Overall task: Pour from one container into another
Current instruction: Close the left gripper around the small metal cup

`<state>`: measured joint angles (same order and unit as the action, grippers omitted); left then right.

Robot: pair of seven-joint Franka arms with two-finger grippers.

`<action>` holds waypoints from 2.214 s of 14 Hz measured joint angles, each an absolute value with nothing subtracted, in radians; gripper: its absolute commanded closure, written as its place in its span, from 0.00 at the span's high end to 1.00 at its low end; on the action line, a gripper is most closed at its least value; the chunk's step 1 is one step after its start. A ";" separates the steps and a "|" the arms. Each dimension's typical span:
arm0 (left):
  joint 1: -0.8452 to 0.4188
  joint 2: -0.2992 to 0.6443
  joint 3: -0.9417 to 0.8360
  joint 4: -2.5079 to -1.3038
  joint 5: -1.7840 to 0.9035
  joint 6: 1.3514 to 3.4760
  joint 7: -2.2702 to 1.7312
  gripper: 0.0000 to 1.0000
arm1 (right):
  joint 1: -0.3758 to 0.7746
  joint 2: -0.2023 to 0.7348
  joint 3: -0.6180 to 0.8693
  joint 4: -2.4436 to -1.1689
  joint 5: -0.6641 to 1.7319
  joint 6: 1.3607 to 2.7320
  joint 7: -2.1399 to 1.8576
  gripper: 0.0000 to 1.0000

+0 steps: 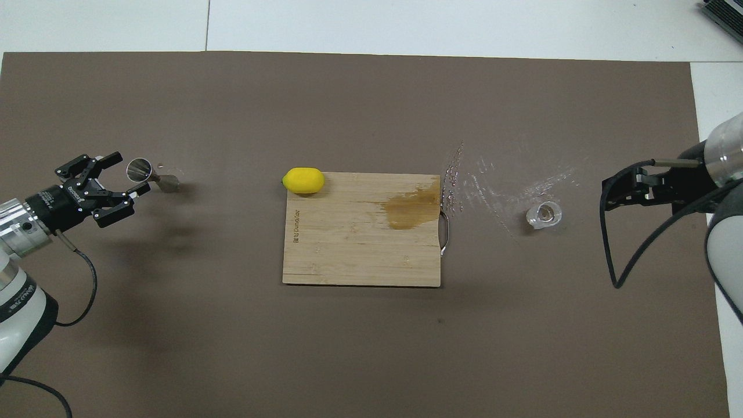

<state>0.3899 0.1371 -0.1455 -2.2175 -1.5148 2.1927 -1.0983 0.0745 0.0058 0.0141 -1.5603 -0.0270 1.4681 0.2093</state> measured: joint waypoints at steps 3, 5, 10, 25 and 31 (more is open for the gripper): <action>0.387 0.138 -0.145 -2.217 -1.516 2.221 -1.090 1.00 | 0.075 0.001 0.014 -1.573 -0.027 1.468 0.209 1.00; 0.385 0.139 -0.145 -2.217 -1.522 2.230 -1.087 1.00 | 0.075 -0.002 0.014 -1.578 -0.027 1.468 0.209 1.00; 0.365 0.142 -0.147 -2.216 -1.546 2.261 -1.081 0.98 | 0.075 -0.004 0.014 -1.581 -0.027 1.468 0.209 1.00; 0.356 0.158 -0.146 -2.216 -1.550 2.282 -1.058 0.69 | 0.077 -0.028 0.013 -1.629 -0.027 1.483 0.209 1.00; 0.356 0.160 -0.146 -2.217 -1.550 2.282 -1.057 0.00 | 0.072 -0.030 0.005 -1.635 -0.027 1.534 0.224 1.00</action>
